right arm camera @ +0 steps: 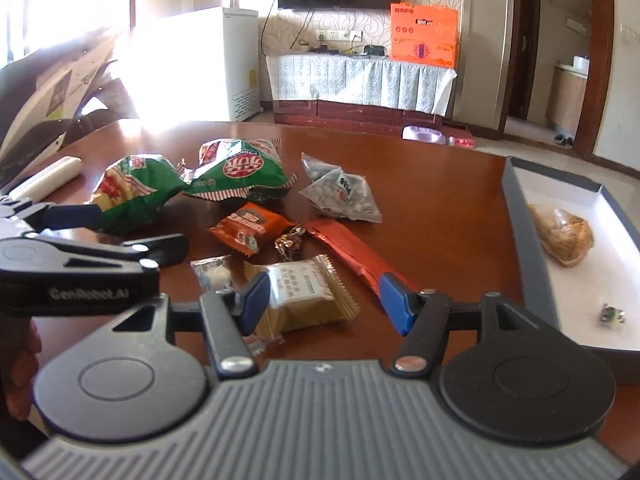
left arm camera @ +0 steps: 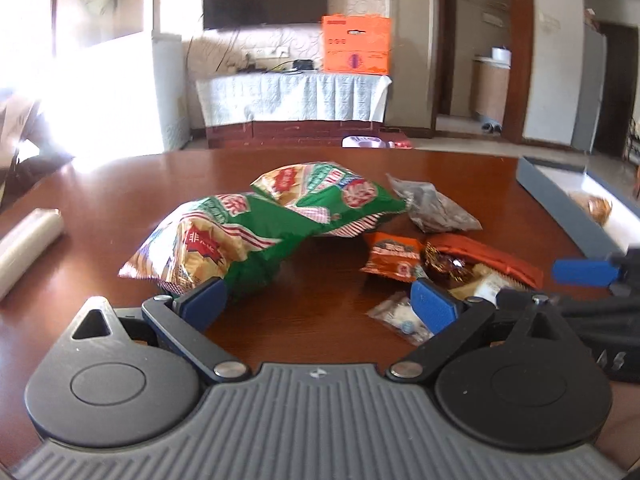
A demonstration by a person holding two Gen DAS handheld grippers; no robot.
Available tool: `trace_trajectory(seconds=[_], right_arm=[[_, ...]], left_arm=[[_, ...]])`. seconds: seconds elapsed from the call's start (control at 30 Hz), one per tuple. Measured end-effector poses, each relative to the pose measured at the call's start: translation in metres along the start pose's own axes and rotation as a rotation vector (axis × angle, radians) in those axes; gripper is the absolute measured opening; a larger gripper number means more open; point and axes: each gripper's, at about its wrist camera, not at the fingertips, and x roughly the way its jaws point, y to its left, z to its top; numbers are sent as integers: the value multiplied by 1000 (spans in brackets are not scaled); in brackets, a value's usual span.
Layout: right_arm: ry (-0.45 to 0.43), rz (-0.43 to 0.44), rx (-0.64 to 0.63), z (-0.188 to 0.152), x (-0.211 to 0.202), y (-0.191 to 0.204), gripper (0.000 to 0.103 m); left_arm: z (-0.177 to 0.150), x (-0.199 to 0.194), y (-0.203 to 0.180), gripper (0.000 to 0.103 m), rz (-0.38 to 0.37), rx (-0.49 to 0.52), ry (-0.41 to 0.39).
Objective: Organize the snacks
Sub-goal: 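Move the right tool toward the gold-wrapped pastry packet, then close the right gripper on the gold-wrapped pastry packet and lift it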
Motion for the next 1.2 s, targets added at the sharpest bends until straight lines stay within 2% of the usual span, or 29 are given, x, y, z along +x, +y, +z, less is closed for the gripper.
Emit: trace_trajectory(seconds=[0.17,0.43,0.53,0.67,0.73,0.83,0.87,0.97,1.2], right_arm=[[26,8,-63,1,13,10,63],[88,9,-26,0,31,8,62],[75,18,-42,-1,27,10,51],[81,13,-24,0,26,8,54],[80,3,-21,0,26,8,60],[74,4,-19,3,29,11,59],[72,14,-14,3,30,11,58],[83,30,4,4,33,11,32],[94,11,0,-2,21,2,32]], left_arm=[[2,0,5,100,-6,-13,-8],[-5,-1,-8,100,-36,32,-1],[-7,-1,-9,100,-42,20,4],[-7,-3,-7,100,-31,7,3],[-8,-3,-6,100,-23,10,-2],[-6,-3,-2,100,-14,-1,-3],[-6,-2,-1,100,-13,-6,0],[-7,-1,0,100,-10,-5,11],[-13,-2,-18,100,-43,28,21]])
